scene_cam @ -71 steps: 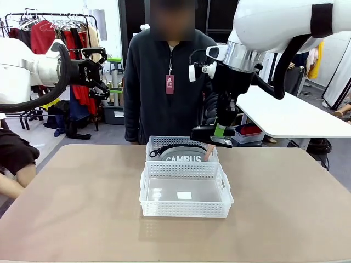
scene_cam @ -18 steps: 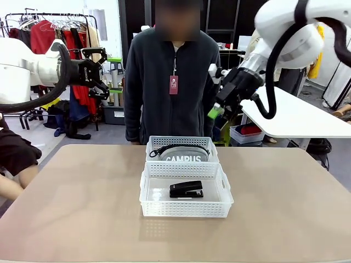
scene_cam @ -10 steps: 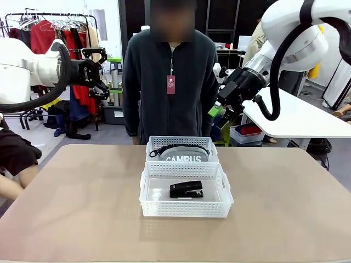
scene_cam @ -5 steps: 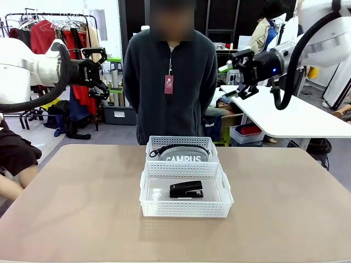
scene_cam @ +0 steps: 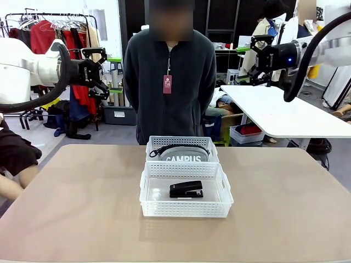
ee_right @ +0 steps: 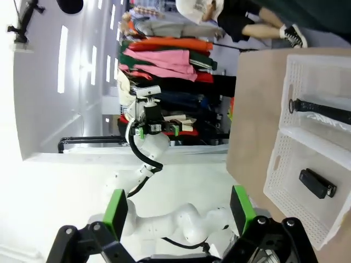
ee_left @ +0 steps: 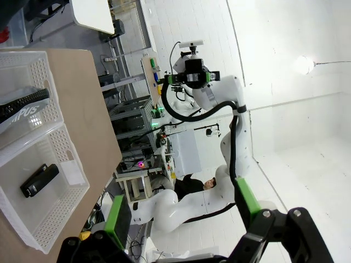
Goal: Distribute items into two baskets.
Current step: Place the picked Stapler into the Organizing basket as instructed by the person.
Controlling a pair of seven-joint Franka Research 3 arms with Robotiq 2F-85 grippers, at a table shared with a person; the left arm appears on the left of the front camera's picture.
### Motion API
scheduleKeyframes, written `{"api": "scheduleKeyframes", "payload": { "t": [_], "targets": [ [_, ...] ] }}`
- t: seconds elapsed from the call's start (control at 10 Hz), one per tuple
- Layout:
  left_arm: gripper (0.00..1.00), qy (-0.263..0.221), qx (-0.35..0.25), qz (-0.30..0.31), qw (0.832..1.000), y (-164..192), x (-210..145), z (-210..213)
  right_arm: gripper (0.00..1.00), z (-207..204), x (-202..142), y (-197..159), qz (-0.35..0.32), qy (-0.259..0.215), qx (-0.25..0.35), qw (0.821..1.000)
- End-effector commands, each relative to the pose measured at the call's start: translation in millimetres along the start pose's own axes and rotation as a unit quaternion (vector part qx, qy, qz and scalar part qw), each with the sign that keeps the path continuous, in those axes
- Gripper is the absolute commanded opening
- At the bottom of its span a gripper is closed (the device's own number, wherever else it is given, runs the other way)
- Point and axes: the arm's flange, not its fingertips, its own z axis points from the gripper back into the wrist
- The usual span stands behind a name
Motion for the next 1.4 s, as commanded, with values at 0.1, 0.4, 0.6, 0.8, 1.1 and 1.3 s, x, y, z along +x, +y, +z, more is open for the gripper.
{"api": "scheduleKeyframes", "payload": {
  "t": [0.1,0.4,0.6,0.8,1.1,1.3],
  "targets": [
    [1.0,0.0,0.001,0.004,1.0,-3,-1,1,1.0,11,23,-27,-0.008,0.008,0.039,0.999],
    [1.0,0.0,0.001,0.004,1.0,-3,-1,1,1.0,18,27,-41,-0.035,0.025,0.054,0.998],
    [1.0,0.0,0.001,0.004,1.0,-3,-1,1,1.0,20,28,-42,-0.012,0.041,0.064,0.997],
    [1.0,0.0,0.001,0.004,1.0,-3,-1,1,1.0,14,22,-50,-0.034,0.025,0.035,0.998],
    [1.0,0.0,0.001,0.004,1.0,-3,-1,1,1.0,14,22,-50,-0.034,0.025,0.035,0.998],
    [1.0,0.0,0.001,0.004,1.0,-3,-1,1,1.0,14,22,-50,-0.034,0.025,0.035,0.998]
  ]
}}
